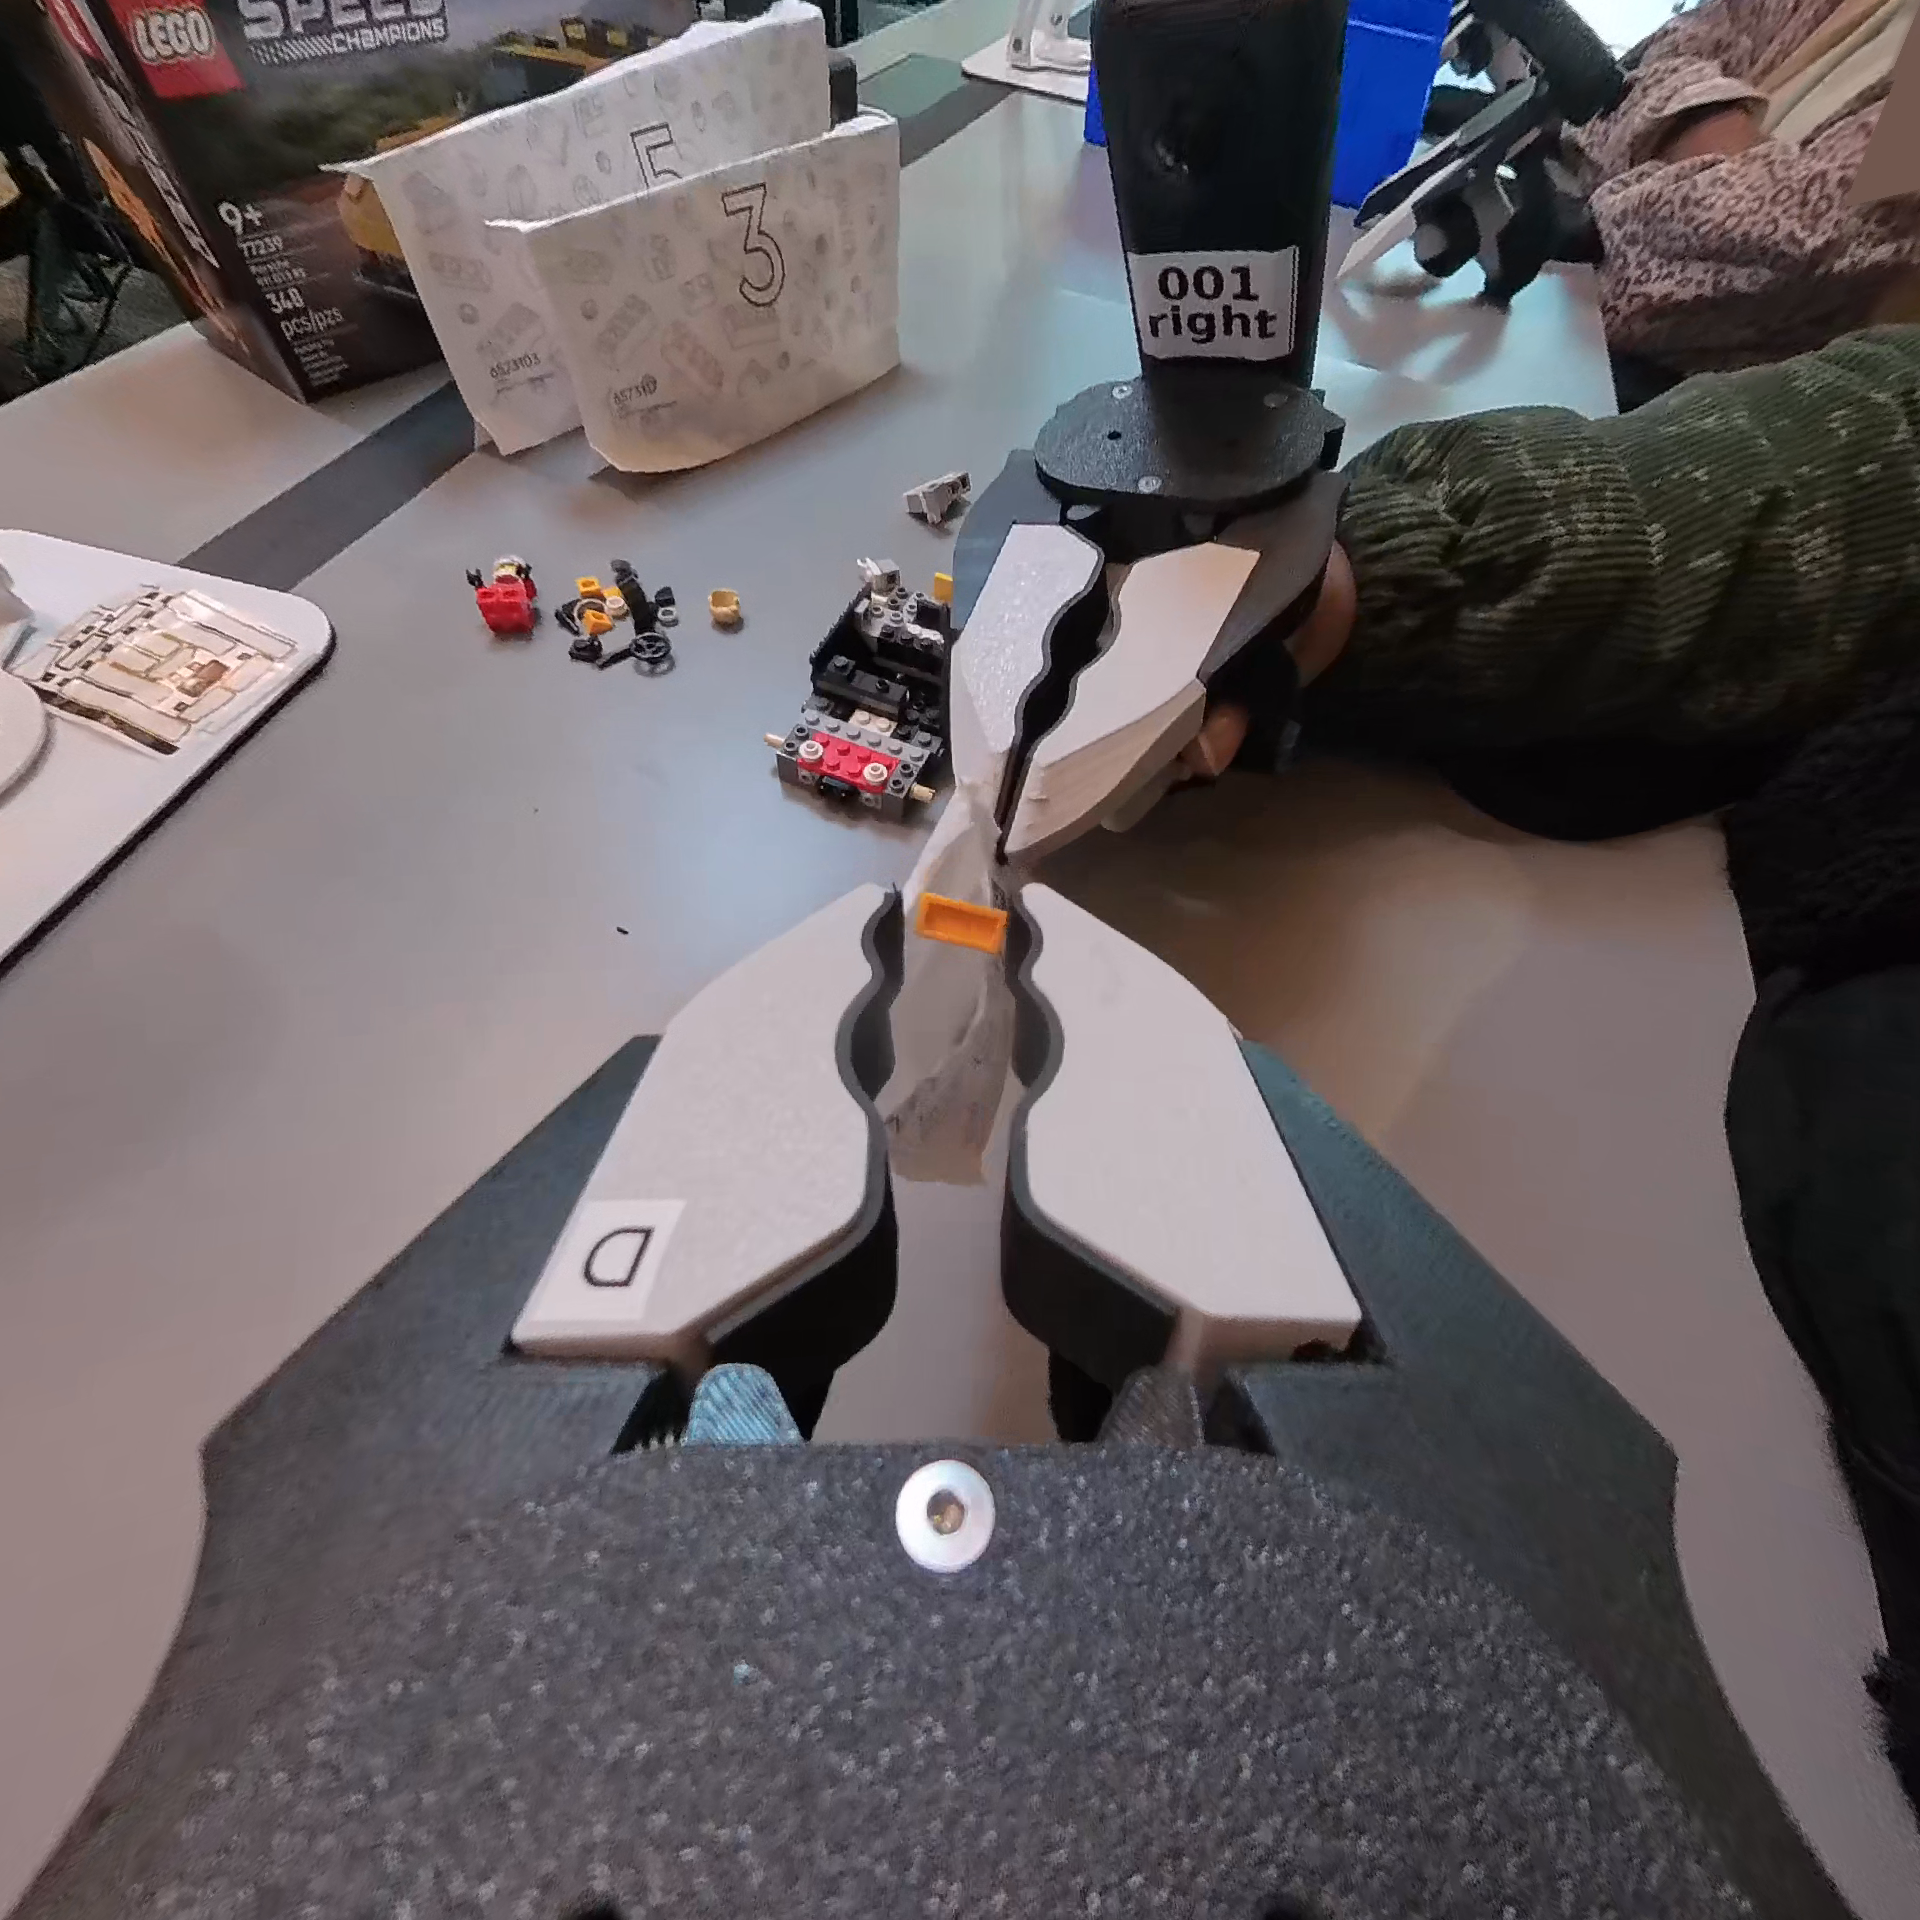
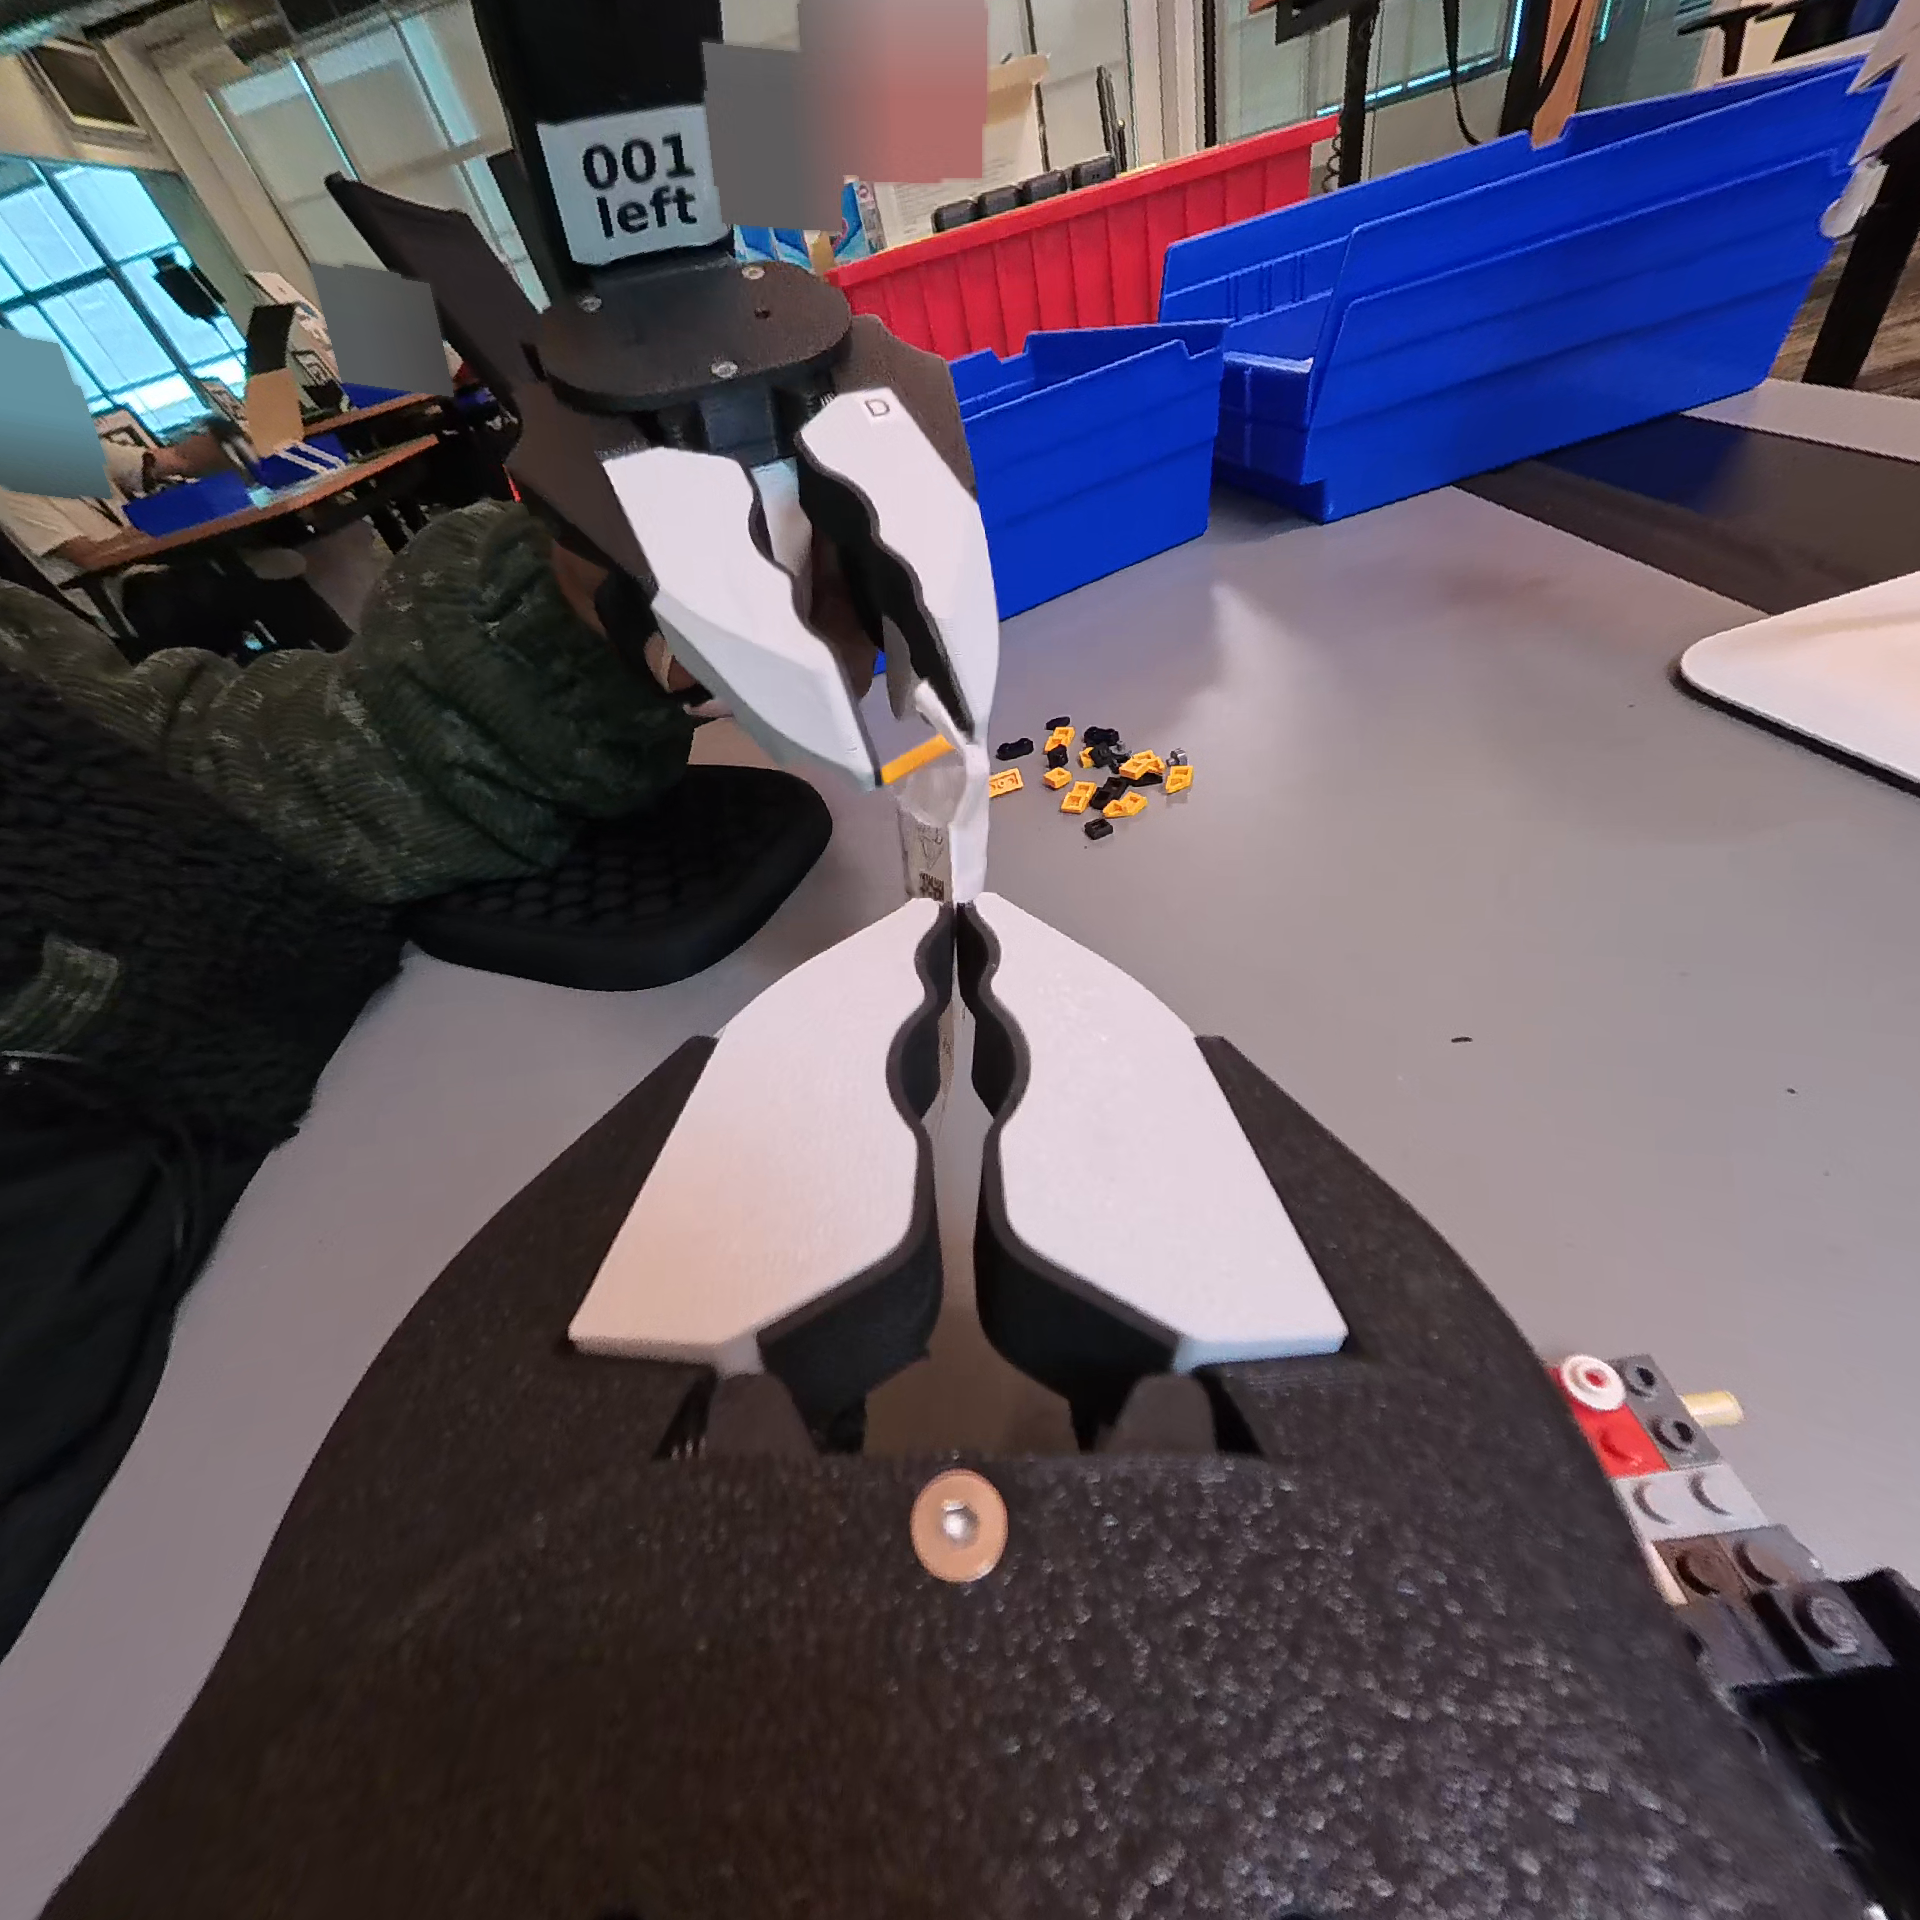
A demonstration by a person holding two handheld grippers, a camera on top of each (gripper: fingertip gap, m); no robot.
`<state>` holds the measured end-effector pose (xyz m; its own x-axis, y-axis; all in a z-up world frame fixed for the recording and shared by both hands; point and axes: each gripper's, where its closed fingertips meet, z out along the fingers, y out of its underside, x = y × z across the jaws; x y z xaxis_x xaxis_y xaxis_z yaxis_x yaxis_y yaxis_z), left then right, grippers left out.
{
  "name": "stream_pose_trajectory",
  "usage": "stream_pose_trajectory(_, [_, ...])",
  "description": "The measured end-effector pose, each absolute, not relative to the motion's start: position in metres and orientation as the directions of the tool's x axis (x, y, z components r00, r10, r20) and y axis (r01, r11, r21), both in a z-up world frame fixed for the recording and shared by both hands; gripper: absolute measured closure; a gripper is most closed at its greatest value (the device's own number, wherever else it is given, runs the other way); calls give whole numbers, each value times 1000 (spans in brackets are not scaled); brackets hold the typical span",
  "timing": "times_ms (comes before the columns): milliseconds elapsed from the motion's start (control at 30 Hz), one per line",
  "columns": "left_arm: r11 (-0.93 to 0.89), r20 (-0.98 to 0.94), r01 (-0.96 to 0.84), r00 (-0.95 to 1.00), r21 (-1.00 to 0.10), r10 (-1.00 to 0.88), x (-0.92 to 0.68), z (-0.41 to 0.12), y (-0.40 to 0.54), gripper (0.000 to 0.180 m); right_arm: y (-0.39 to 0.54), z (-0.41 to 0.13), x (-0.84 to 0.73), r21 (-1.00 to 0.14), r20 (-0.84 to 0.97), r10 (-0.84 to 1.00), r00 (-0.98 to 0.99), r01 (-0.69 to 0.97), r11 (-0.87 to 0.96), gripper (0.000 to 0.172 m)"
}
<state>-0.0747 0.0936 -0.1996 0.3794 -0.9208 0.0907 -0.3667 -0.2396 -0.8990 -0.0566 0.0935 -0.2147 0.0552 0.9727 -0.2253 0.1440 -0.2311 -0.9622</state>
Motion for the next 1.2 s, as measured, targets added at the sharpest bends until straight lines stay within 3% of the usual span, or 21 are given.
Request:
stream_pose_trajectory(233, [-220, 64, -366, 394, -904, -917, -82, -196, 96, 154, 94, -214, -56, -961, -235, 971, 54, 136, -240, 172])
stream_pose_trajectory(400, [-326, 89, -272, 630, -905, -772, -134, -188, 134, 158, 99, -212, -54, -961, -243, 968, 67, 117, -249, 172])
stream_pose_trajectory(600, [-674, 31, -352, 874, -650, -486, -230, -262, 151, 141, 100, -209, -52, -963, -238, 968, 74, 109, -245, 172])
stream_pose_trajectory(733, [-744, 9, -357, 899, -565, -438, -249, -278, 144, 127, 100, -212, -53, -961, -242, 967, 74, 118, -250, 172])
stream_pose_trajectory(900, [-785, 37, -380, 890, -489, -454, -251, -294, 135, 133, 101, -213, -53, -959, -248, 966, 79, 122, -256, 172])
stream_pose_trajectory(1200, [-768, 54, -342, 897, -542, -438, -258, -281, 137, 137, 103, -214, -51, -957, -255, 963, 87, 123, -264, 172])
